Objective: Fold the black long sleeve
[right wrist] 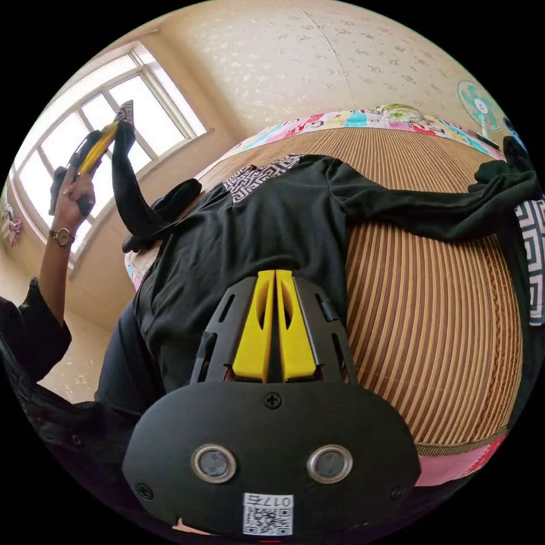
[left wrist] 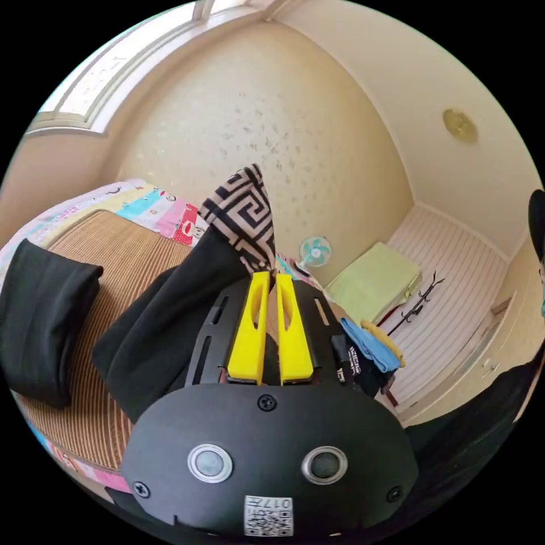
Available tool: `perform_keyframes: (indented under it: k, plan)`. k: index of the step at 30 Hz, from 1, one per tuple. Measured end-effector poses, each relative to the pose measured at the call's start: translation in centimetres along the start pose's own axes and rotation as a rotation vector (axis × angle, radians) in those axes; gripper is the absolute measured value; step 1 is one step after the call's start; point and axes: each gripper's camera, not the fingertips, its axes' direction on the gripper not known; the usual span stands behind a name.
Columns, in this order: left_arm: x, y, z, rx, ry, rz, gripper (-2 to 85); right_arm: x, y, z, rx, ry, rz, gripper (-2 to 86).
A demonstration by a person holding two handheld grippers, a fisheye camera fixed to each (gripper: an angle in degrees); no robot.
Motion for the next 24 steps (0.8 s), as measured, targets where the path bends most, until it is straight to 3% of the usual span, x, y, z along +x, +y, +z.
perform_keyframes:
  k: [2,3,7,10,12,14,16,19,20,22,24]
  plan:
    - [1.8,3.9,12.1,-0.259,-0.036,0.043,4.3,2.4,0.5,-0.1,0.008,-0.145,0.064,0.4]
    - [2.1,5.1,14.1,-0.303,-0.037,0.031,4.5,3.0,0.5,-0.1,0.007,-0.185,0.083,0.4]
    - [3.4,12.1,16.9,-0.312,-0.058,-0.016,5.9,5.0,0.9,0.4,0.000,-0.313,0.156,0.4]
    - [3.1,16.1,13.0,-0.237,-0.266,-0.094,7.5,3.5,1.1,0.7,0.017,-0.228,0.089,0.4]
    - [2.5,18.6,11.5,-0.280,-0.407,-0.129,7.6,2.6,1.1,1.1,0.024,-0.185,0.067,0.5]
    - [0.8,22.6,12.6,-0.553,-0.633,-0.165,5.8,1.6,0.8,1.6,0.014,-0.143,0.057,0.6]
    - [1.6,24.1,10.9,-0.515,-0.621,-0.137,3.5,0.3,0.4,1.8,-0.044,-0.100,0.050,0.8]
    - [0.9,25.1,9.8,-0.614,-0.722,-0.267,1.1,-1.6,-0.6,1.3,-0.218,-0.044,0.105,1.6]
    - [0.8,25.2,8.9,-0.573,-0.695,-0.311,1.0,-2.1,-0.8,0.0,-0.217,-0.022,0.116,2.2]
    - [0.6,24.9,7.6,-0.475,-0.593,-0.354,1.1,-2.0,-1.0,-4.4,-0.048,0.055,0.154,4.4]
    - [0.6,24.2,7.2,-0.409,-0.542,-0.367,1.2,-1.3,-1.6,-9.2,0.118,0.267,0.245,7.8]
